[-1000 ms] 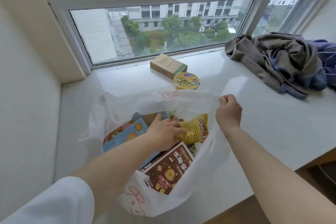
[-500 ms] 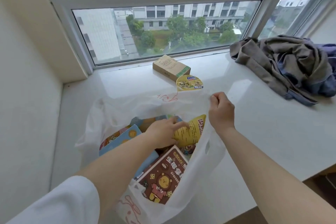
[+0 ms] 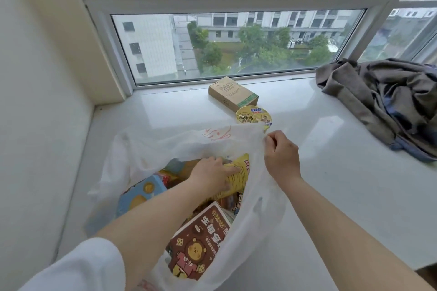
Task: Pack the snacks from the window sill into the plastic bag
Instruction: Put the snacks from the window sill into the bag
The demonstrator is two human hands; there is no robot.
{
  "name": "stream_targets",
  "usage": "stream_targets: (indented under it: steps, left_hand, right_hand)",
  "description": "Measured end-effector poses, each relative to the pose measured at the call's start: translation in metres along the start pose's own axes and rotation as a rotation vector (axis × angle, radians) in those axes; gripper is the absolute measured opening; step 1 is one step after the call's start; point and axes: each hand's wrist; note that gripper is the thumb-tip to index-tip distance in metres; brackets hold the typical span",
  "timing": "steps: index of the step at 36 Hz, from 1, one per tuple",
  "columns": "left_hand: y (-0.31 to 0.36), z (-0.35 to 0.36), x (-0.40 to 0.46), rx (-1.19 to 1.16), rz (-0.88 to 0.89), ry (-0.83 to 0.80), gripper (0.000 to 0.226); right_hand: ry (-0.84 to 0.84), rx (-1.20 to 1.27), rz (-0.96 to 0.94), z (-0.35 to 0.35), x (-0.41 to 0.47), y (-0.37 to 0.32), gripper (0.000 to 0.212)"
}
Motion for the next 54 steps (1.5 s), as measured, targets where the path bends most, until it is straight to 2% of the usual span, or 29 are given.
stream_targets:
  steps: [2, 5, 8, 14, 18, 22, 24, 29, 34, 38, 43, 47, 50, 54]
  left_hand:
    - [0.002, 0.002, -0.001, -0.005, 0.018, 0.132, 0.039]
    - [0.001, 0.001, -0.001, -0.098, 0.030, 0.333, 0.037]
    - [-0.004, -0.006, 0.005, -0.159, -0.019, 0.403, 0.035]
    - [-0.020, -0.025, 0.032, -0.083, -0.185, 0.304, 0.043]
    - [-0.025, -0.026, 0.062, -0.080, -0.197, 0.170, 0.047]
    - [-0.026, -0.027, 0.090, -0.144, -0.261, 0.036, 0.047]
    - [-0.026, -0.027, 0.106, -0.176, -0.292, 0.001, 0.043]
    - [-0.021, -0.027, 0.146, -0.386, -0.418, 0.103, 0.032]
    - [-0.014, -0.029, 0.195, -0.495, -0.499, 0.102, 0.025]
    - [-0.013, -0.024, 0.242, -0.572, -0.537, 0.000, 0.025]
    - [-0.018, -0.003, 0.297, -0.769, -0.602, -0.135, 0.056]
    - [-0.020, 0.015, 0.327, -0.891, -0.683, -0.158, 0.070]
    - [-0.023, 0.026, 0.340, -0.977, -0.735, -0.190, 0.066]
    - [-0.030, 0.040, 0.344, -1.230, -0.810, -0.280, 0.048]
  right_hand:
    - [-0.044, -0.036, 0.033, 0.002, 0.000, 0.011, 0.015]
    - [-0.076, -0.060, 0.088, 0.007, -0.001, 0.023, 0.015]
    - [-0.126, -0.146, 0.118, 0.009, 0.002, 0.031, 0.017]
    - [-0.437, -0.563, 0.198, 0.005, 0.012, 0.054, 0.017]
    - [-0.605, -0.631, 0.249, 0.010, 0.022, 0.071, 0.025]
    - [-0.727, -0.650, 0.222, 0.019, 0.041, 0.077, 0.031]
    - [-0.734, -0.620, 0.209, 0.025, 0.054, 0.082, 0.030]
    - [-0.756, -0.498, 0.251, 0.042, 0.090, 0.100, 0.025]
    - [-0.758, -0.470, 0.306, 0.061, 0.130, 0.131, 0.029]
    - [-0.685, -0.409, 0.378, 0.072, 0.167, 0.156, 0.035]
    - [-0.484, -0.283, 0.424, 0.092, 0.209, 0.191, 0.038]
    - [-0.441, -0.195, 0.477, 0.111, 0.234, 0.215, 0.042]
    - [-0.459, -0.152, 0.520, 0.122, 0.245, 0.226, 0.037]
    - [-0.481, -0.122, 0.540, 0.135, 0.250, 0.232, 0.033]
Point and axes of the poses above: each hand's wrist, its own x-axis towards the middle knuckle, its own z-axis out of the palm, y = z × x, and after that the axes turned 8 degrees about -z, right-handed
